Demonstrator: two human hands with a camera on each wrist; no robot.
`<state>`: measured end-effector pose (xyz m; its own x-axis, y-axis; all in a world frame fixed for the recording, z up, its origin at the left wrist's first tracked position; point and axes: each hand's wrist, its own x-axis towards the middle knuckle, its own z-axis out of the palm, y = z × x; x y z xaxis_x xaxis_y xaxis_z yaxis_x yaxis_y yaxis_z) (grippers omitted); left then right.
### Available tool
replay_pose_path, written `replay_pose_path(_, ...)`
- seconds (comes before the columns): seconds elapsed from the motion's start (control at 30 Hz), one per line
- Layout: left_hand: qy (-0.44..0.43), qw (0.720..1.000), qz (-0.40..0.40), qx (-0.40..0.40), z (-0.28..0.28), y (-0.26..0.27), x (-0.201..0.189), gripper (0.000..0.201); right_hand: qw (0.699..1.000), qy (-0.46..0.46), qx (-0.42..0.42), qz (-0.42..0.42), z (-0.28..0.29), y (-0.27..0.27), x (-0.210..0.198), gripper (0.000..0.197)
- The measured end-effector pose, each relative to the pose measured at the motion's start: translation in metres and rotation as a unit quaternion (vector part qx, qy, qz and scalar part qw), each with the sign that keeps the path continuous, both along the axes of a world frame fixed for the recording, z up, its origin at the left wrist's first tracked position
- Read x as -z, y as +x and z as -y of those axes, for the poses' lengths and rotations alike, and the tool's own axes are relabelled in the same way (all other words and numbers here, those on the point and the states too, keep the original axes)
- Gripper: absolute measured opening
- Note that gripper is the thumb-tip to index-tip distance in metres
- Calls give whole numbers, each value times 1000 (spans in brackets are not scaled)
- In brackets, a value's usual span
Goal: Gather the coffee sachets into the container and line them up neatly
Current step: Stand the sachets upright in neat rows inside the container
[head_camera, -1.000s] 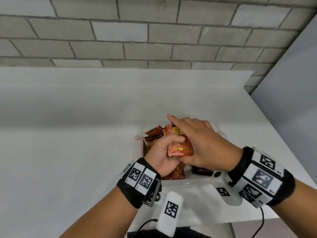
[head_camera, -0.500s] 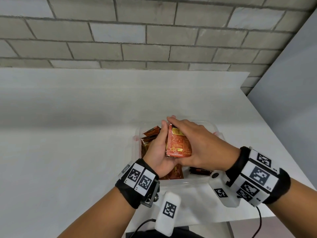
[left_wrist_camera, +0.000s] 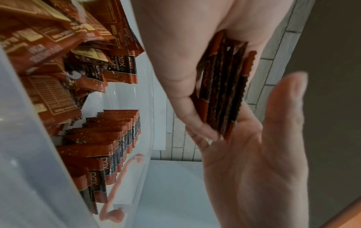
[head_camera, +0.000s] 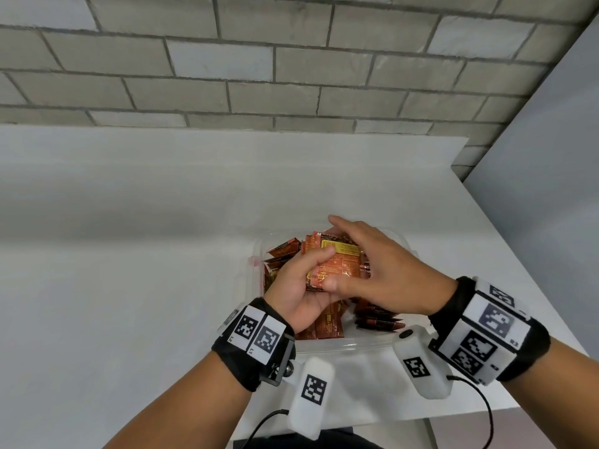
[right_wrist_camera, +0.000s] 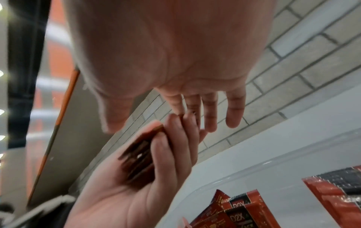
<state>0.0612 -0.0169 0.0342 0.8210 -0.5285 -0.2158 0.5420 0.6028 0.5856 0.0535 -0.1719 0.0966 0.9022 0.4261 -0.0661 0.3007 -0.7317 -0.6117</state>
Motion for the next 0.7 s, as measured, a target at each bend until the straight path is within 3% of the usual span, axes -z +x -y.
replay_pose_path(0.07, 3, 1000, 0, -1, -2, 0, 0, 48, 998, 37, 40, 14, 6, 3, -1, 76)
replay_pose_path(0.23, 9, 1000, 16, 4, -3, 0, 2, 48, 995, 59, 85, 0, 16, 6, -3, 51)
replay_pose_path(0.37, 19, 999, 22, 21, 0, 1, 2, 53, 978, 151, 135, 52, 20, 8, -7, 18)
replay_pose_path(0.47, -11, 1000, 15, 6, 1, 2, 2, 57, 977, 159, 97, 106, 21, 4, -9, 18)
replay_pose_path(0.53, -43, 999, 10, -7, 1, 2, 0, 53, 989, 85, 26, 114, 18, -2, -4, 14)
replay_pose_path(0.6, -43, 999, 11, -24, 0, 3, -1, 45, 995, 18, -18, 94, 15, -8, 0, 26)
replay_pose_path(0.7, 1, 1000, 18, -26, -2, 3, -4, 31, 994, 55, 21, 96, 16, -6, -3, 38)
